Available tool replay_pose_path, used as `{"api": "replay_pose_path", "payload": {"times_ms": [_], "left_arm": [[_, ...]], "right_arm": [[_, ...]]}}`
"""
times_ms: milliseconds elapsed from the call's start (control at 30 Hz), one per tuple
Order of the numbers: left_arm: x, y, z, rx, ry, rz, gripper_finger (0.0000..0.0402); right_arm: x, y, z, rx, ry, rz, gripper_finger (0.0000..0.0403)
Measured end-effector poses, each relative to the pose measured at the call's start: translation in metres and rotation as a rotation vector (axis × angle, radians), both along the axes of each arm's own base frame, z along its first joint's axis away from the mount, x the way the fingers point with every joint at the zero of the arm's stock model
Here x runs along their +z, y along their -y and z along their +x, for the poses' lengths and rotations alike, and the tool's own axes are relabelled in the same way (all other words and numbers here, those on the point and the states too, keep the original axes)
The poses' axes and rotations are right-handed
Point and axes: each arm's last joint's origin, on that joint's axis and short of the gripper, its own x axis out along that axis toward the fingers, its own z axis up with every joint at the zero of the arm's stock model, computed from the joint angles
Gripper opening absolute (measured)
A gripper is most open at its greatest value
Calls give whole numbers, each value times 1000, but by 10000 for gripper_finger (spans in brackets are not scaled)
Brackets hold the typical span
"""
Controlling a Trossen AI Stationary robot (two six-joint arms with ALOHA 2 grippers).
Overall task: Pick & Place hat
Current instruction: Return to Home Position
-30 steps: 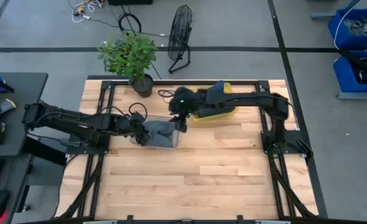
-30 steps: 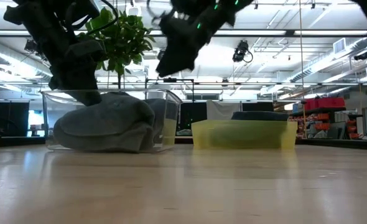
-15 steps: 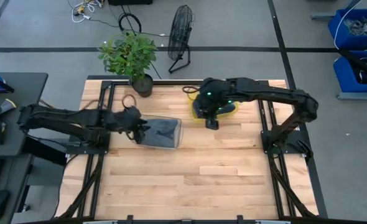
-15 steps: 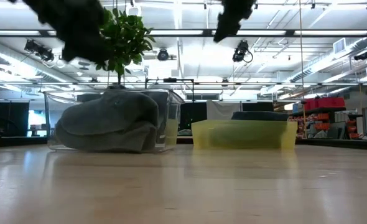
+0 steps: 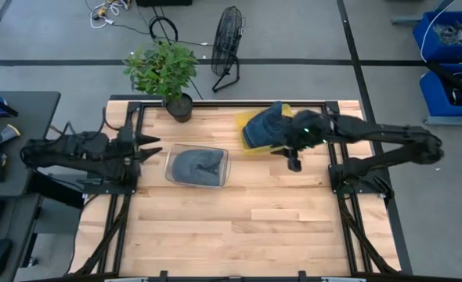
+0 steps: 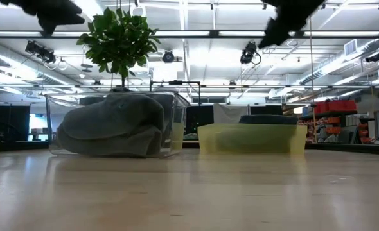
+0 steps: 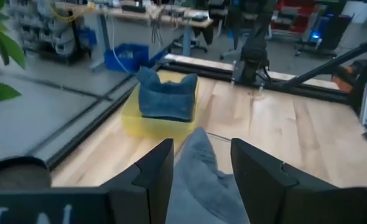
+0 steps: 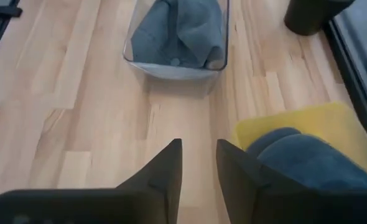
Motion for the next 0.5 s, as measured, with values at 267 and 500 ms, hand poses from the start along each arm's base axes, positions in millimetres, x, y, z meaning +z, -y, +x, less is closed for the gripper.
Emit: {"api": "replay_pose_path", "payload": {"times_ms": [267, 500], "left_arm": [[-46, -1, -4, -10, 45, 94, 165], [-62, -2, -7, 14, 111, 158, 165]], "right_arm": [[-41, -8, -56, -19, 242, -107, 108], [-59, -15, -95, -29, 416, -136, 109]]}}
